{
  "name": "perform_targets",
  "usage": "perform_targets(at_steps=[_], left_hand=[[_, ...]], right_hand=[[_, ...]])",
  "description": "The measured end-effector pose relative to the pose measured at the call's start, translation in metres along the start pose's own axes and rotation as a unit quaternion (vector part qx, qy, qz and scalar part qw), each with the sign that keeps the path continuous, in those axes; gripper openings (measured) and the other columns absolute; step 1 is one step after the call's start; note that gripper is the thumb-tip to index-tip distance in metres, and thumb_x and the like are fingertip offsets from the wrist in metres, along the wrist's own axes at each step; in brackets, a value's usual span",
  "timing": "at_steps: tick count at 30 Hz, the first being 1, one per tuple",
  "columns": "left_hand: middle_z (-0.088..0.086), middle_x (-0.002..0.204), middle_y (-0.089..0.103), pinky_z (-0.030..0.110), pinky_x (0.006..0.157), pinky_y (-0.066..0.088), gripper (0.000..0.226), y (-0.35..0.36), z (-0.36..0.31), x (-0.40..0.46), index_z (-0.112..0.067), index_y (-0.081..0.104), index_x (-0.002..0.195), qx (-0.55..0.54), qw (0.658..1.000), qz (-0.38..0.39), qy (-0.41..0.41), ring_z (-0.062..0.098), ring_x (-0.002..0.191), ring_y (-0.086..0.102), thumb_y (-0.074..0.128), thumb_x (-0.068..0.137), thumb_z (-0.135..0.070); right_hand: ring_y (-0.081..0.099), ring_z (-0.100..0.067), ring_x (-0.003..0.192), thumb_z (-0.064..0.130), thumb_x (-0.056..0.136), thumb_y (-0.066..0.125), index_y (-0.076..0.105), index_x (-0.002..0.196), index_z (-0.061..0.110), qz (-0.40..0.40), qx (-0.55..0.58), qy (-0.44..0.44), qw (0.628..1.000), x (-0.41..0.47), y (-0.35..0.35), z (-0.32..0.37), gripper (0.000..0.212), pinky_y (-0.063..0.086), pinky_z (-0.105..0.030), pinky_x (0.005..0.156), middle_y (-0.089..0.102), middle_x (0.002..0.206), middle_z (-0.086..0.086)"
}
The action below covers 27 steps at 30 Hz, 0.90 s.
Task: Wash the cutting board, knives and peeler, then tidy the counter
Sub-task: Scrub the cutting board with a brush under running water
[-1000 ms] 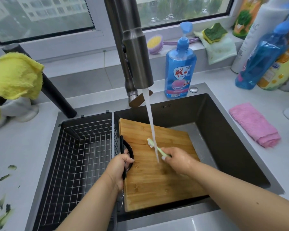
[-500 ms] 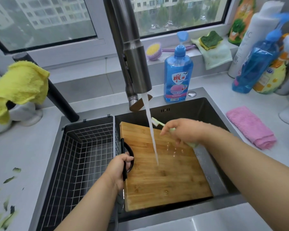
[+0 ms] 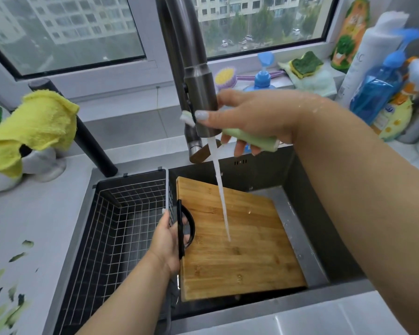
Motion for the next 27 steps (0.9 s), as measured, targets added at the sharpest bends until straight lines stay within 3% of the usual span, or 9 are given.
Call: perform_targets(at_steps=[5, 11, 15, 18, 23, 27], left_hand=[[0.021, 0.096, 0.066, 0.051, 0.085, 0.048, 0.08, -0.003, 0.002, 0.003, -0.018, 0.062, 0.111, -0.005, 1.0, -0.004, -0.005, 0.036, 0.092, 0.062, 0.026, 0.082, -0.083], [0.024, 0.099, 0.066, 0.06, 0.1, 0.04, 0.083, -0.005, 0.001, 0.006, -0.018, 0.067, 0.102, -0.002, 1.0, -0.015, 0.0, 0.043, 0.109, 0.057, 0.022, 0.081, -0.085], [0.028, 0.119, 0.062, 0.065, 0.102, 0.037, 0.085, -0.008, 0.003, 0.007, -0.019, 0.065, 0.109, -0.008, 1.0, -0.018, -0.011, 0.048, 0.121, 0.052, 0.022, 0.079, -0.086], [0.028, 0.116, 0.062, 0.064, 0.102, 0.037, 0.085, -0.009, 0.002, 0.007, -0.019, 0.067, 0.103, -0.006, 1.0, -0.022, -0.008, 0.049, 0.12, 0.053, 0.023, 0.078, -0.087], [0.024, 0.119, 0.064, 0.058, 0.097, 0.045, 0.087, -0.007, -0.001, 0.005, -0.018, 0.067, 0.11, -0.008, 1.0, -0.022, -0.001, 0.042, 0.112, 0.06, 0.023, 0.079, -0.086], [0.016, 0.097, 0.071, 0.049, 0.083, 0.052, 0.09, -0.006, -0.001, 0.005, -0.018, 0.08, 0.075, 0.006, 1.0, -0.023, 0.002, 0.032, 0.088, 0.067, 0.019, 0.082, -0.084]], right_hand=[[0.071, -0.014, 0.074, 0.063, 0.082, 0.056, 0.058, 0.11, 0.03, -0.091, 0.037, -0.029, 0.995, 0.008, -0.021, 0.011, 0.043, 0.058, -0.028, 0.06, 0.066, 0.099, 0.005], [0.064, -0.008, 0.074, 0.057, 0.082, 0.063, 0.063, 0.107, 0.028, -0.114, 0.011, -0.047, 0.992, 0.006, -0.022, 0.017, 0.038, 0.051, -0.02, 0.051, 0.066, 0.089, 0.006], [0.063, -0.006, 0.074, 0.055, 0.08, 0.066, 0.064, 0.103, 0.032, -0.104, -0.014, -0.041, 0.994, 0.006, -0.011, 0.013, 0.033, 0.047, -0.018, 0.051, 0.064, 0.08, 0.009], [0.063, -0.003, 0.071, 0.052, 0.078, 0.07, 0.063, 0.1, 0.033, -0.076, -0.013, -0.026, 0.997, 0.009, 0.01, 0.005, 0.03, 0.047, -0.016, 0.049, 0.063, 0.08, 0.012], [0.06, -0.005, 0.068, 0.051, 0.08, 0.069, 0.063, 0.102, 0.03, -0.051, 0.023, -0.032, 0.998, 0.012, 0.037, 0.005, 0.031, 0.043, -0.01, 0.042, 0.062, 0.081, 0.01], [0.059, -0.006, 0.068, 0.054, 0.079, 0.068, 0.063, 0.099, 0.032, -0.041, 0.036, -0.032, 0.998, 0.012, 0.042, 0.007, 0.03, 0.046, -0.015, 0.046, 0.064, 0.081, 0.007]])
Point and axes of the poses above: each hand's wrist, its own x-axis towards the middle knuckle, its own y-axis out of the palm, z = x × y, the point moved 10 cm from there along x, towards the middle knuckle
